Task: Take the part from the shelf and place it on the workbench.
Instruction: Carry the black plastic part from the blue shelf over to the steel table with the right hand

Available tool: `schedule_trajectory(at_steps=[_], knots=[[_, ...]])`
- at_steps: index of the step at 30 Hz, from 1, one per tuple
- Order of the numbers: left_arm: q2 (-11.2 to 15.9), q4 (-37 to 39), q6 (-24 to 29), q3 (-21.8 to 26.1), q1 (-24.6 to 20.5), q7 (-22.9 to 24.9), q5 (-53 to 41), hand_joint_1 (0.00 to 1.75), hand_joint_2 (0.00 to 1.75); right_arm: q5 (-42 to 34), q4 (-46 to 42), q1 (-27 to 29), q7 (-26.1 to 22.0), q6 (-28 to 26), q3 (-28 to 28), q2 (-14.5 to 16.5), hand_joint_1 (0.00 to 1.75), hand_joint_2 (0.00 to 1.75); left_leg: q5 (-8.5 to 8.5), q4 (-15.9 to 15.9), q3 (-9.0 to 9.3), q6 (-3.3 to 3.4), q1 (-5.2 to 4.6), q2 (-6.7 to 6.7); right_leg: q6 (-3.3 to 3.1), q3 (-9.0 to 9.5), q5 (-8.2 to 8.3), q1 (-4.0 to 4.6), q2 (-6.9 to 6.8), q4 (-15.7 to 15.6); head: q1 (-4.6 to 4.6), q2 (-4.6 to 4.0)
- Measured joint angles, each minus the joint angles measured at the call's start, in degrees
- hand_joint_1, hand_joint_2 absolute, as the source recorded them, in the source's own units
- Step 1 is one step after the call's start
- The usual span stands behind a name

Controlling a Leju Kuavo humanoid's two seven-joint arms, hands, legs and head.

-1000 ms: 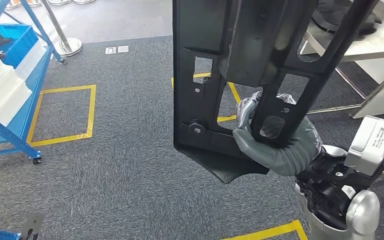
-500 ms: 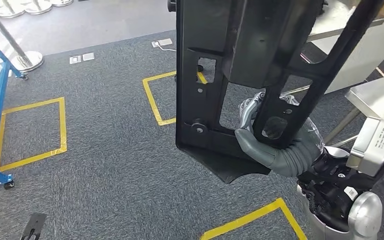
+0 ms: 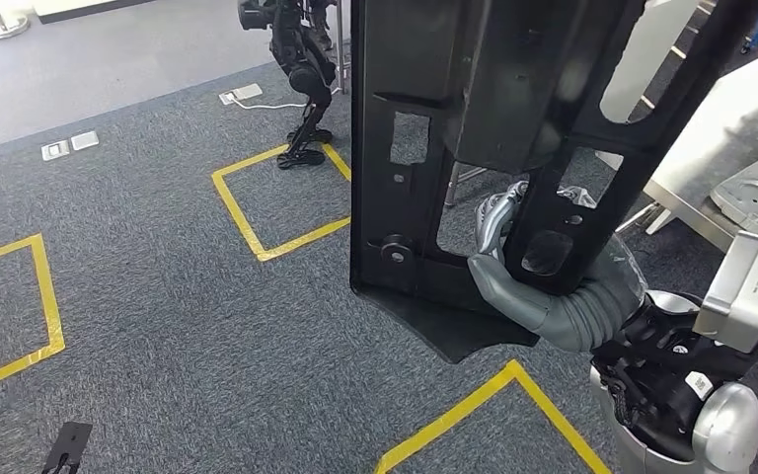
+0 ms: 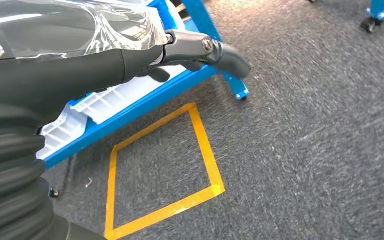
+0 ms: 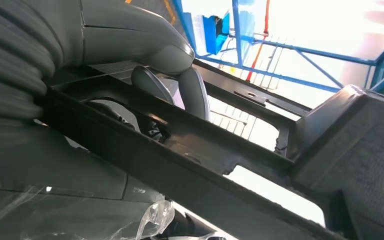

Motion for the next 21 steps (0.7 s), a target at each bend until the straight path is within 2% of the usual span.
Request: schedule_trajectory(at_steps=[1,2,3,4,5,6,7,8,9,10,11,12,13,14,16,18,20,21], knots=[[0.01,0.00,0.01,0.01,-0.12,0.01,0.00,0.00,1.75,0.00,-0.02,0.04,0.00,-0.01,-0.05,-0.07,1.75,1.75,0.14,-0.10,0.00,0.35,-0.04,0.53,0.28,-0.18,-0.05,-0.04,-0.25,0.15,0.03,0.00],[0.04,0.00,0.01,0.01,-0.22,0.01,0.00,0.00,1.75,0.00,-0.02,0.05,0.00,-0.03,-0.14,-0.15,1.75,1.75,0.27,-0.20,0.04,0.70,0.00,1.05,0.55,-0.60,-0.60,-0.02,-1.32,0.98,0.07,0.00],[0.07,0.00,0.01,0.02,-0.26,0.01,0.00,0.00,1.75,-0.01,-0.02,0.02,0.00,-0.05,-0.22,-0.21,1.75,1.75,0.37,-0.30,0.09,1.05,0.03,1.60,0.81,-1.56,-1.80,0.03,-2.85,3.08,0.11,0.00],[0.10,0.00,0.01,0.02,-0.21,0.01,0.00,0.00,1.75,0.00,-0.02,0.03,0.00,-0.08,-0.28,-0.25,1.75,1.75,0.39,-0.34,0.12,1.31,-0.05,2.18,1.08,-3.10,-3.51,0.02,-4.59,6.41,0.16,0.00],[0.10,0.00,0.01,0.03,-0.10,0.03,-0.01,0.00,1.75,0.00,-0.02,0.04,0.00,-0.09,-0.32,-0.25,1.75,1.75,0.37,-0.34,0.11,1.50,-0.14,2.81,1.32,-5.07,-5.34,-0.06,-5.68,10.50,0.20,0.00],[0.10,0.00,0.01,0.03,0.00,0.08,-0.02,0.00,1.75,-0.01,-0.02,0.09,0.00,-0.09,-0.32,-0.25,1.75,1.75,0.34,-0.34,0.08,1.62,-0.22,3.44,1.48,-6.94,-6.74,-0.22,-6.13,14.33,0.22,0.00],[0.11,0.00,0.01,0.04,0.05,0.15,-0.03,0.00,1.75,-0.01,-0.02,0.15,0.01,-0.09,-0.32,-0.24,1.75,1.75,0.31,-0.34,0.07,1.64,-0.27,4.07,1.55,-8.12,-7.27,-0.33,-6.28,16.67,0.24,0.00],[0.11,0.00,0.01,0.04,0.04,0.22,-0.05,0.00,1.75,-0.01,-0.02,0.17,0.01,-0.09,-0.32,-0.24,1.75,1.75,0.27,-0.33,0.08,1.65,-0.29,4.68,1.54,-8.26,-6.74,-0.40,-6.37,16.86,0.24,0.00],[0.11,0.00,0.01,0.04,0.01,0.30,-0.06,0.00,1.75,-0.01,-0.02,0.17,0.01,-0.09,-0.32,-0.24,1.75,1.75,0.22,-0.34,0.15,1.63,-0.30,5.26,1.45,-7.20,-5.25,-0.41,-6.60,14.69,0.25,0.00],[0.10,0.00,0.01,0.04,-0.01,0.34,-0.07,0.00,1.75,-0.01,-0.02,0.13,0.01,-0.09,-0.33,-0.24,1.75,1.75,0.14,-0.34,0.27,1.57,-0.31,5.84,1.25,-5.19,-3.24,-0.34,-7.33,10.79,0.25,0.00],[0.10,0.00,0.01,0.04,-0.03,0.36,-0.09,0.00,1.75,0.00,-0.02,0.06,-0.01,-0.09,-0.33,-0.24,1.75,1.75,0.01,-0.33,0.42,1.43,-0.41,6.37,1.01,-2.94,-1.64,-0.08,-8.73,6.42,0.25,0.00],[0.10,0.00,0.01,0.04,-0.04,0.37,-0.12,0.00,1.75,-0.01,-0.02,-0.05,-0.01,-0.09,-0.34,-0.24,1.75,1.75,-0.14,-0.33,0.54,1.21,-0.53,6.84,0.72,-1.16,-0.60,0.24,-9.90,2.93,0.23,0.00],[0.10,0.00,0.01,0.04,-0.06,0.36,-0.16,0.00,1.75,-0.02,-0.02,-0.16,-0.02,-0.09,-0.34,-0.24,1.75,1.75,-0.27,-0.35,0.66,0.96,-0.65,7.30,0.46,-0.12,-0.21,0.57,-10.73,0.81,0.21,0.00],[0.10,0.00,0.01,0.04,-0.08,0.34,-0.22,0.00,1.75,-0.02,-0.02,-0.23,-0.04,-0.08,-0.35,-0.24,1.75,1.75,-0.40,-0.40,0.80,0.67,-0.77,7.82,0.25,0.16,-0.36,0.87,-10.89,0.03,0.19,0.00],[0.10,0.00,0.01,0.03,-0.18,0.33,-0.30,0.00,1.75,-0.02,-0.04,-0.29,-0.07,-0.08,-0.37,-0.27,1.75,1.75,-0.72,-0.46,1.08,0.08,-0.72,8.73,-0.25,0.16,-0.19,0.80,-9.58,-0.27,0.18,0.00],[0.08,0.00,0.02,0.01,-0.26,0.31,-0.38,0.00,1.75,-0.02,-0.10,-0.38,-0.07,-0.08,-0.38,-0.27,1.75,1.75,-2.41,1.82,0.30,-0.36,-0.57,7.43,-1.00,0.41,0.15,0.43,-8.38,-0.70,0.13,0.00],[0.11,0.00,0.03,-0.01,-0.14,0.32,-0.46,0.00,1.75,-0.03,-0.15,-0.41,-0.08,-0.05,-0.38,-0.18,1.75,1.75,-5.84,8.69,-2.85,-0.52,-0.51,4.97,-1.53,0.50,0.33,0.26,-7.13,-0.84,0.04,0.00],[0.15,0.00,0.03,0.01,-0.02,0.34,-0.48,0.00,1.75,-0.03,-0.15,-0.36,-0.08,-0.03,-0.38,-0.13,1.75,1.75,-7.34,12.69,-4.85,-0.58,-0.52,4.31,-1.64,0.49,0.37,0.26,-6.41,-0.84,0.01,0.00]])
